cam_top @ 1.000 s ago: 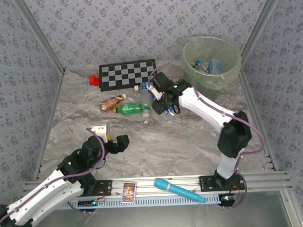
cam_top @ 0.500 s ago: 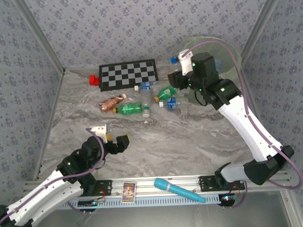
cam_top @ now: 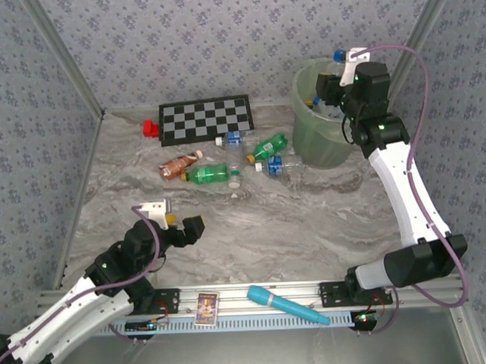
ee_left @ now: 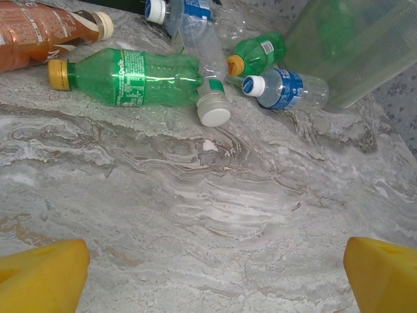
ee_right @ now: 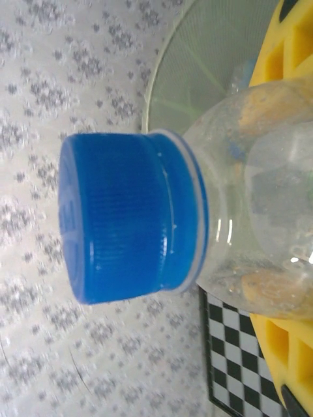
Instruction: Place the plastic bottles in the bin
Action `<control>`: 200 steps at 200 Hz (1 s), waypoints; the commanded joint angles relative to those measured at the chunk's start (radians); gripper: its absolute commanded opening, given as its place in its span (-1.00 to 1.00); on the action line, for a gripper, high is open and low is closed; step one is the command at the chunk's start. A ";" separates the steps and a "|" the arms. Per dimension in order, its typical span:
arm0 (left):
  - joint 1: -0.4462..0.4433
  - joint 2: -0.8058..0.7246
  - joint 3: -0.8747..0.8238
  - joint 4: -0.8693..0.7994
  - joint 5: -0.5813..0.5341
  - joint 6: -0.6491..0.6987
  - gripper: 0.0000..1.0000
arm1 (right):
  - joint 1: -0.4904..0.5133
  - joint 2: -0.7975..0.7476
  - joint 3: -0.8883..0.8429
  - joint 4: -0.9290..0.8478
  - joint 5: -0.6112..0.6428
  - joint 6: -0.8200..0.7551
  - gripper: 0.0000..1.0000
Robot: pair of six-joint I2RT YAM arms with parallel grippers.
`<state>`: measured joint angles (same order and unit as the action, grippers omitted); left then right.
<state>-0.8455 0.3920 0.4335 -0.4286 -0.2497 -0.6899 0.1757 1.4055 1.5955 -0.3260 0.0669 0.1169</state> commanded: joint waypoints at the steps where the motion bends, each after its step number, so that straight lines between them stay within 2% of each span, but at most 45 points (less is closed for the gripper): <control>1: 0.005 -0.018 0.034 -0.027 -0.011 0.015 0.99 | -0.040 0.046 0.027 0.059 -0.003 0.030 0.04; 45: 0.005 -0.045 0.035 -0.050 -0.019 0.015 1.00 | -0.090 0.095 0.016 0.108 0.005 0.058 0.04; 103: 0.006 -0.053 0.037 -0.060 -0.023 0.018 0.99 | -0.091 0.128 0.015 0.117 -0.007 0.080 0.07; 114: 0.007 -0.053 0.036 -0.061 -0.024 0.017 1.00 | -0.093 0.133 0.020 0.110 -0.008 0.080 0.21; 122: 0.008 -0.053 0.036 -0.061 -0.023 0.016 0.99 | -0.093 0.135 0.024 0.102 -0.002 0.081 0.51; 127: 0.009 -0.053 0.036 -0.061 -0.023 0.016 0.99 | -0.094 0.136 0.026 0.096 0.003 0.082 0.91; 130: 0.008 -0.053 0.036 -0.060 -0.023 0.016 0.99 | -0.094 0.135 0.026 0.093 0.005 0.083 1.00; 200: 0.010 -0.052 0.023 -0.050 -0.020 0.015 1.00 | -0.096 0.086 -0.005 0.094 0.004 0.089 0.99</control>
<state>-0.8433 0.3477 0.4423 -0.4763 -0.2558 -0.6895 0.0864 1.5352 1.5955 -0.2375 0.0635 0.1925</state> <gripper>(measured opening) 0.997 0.995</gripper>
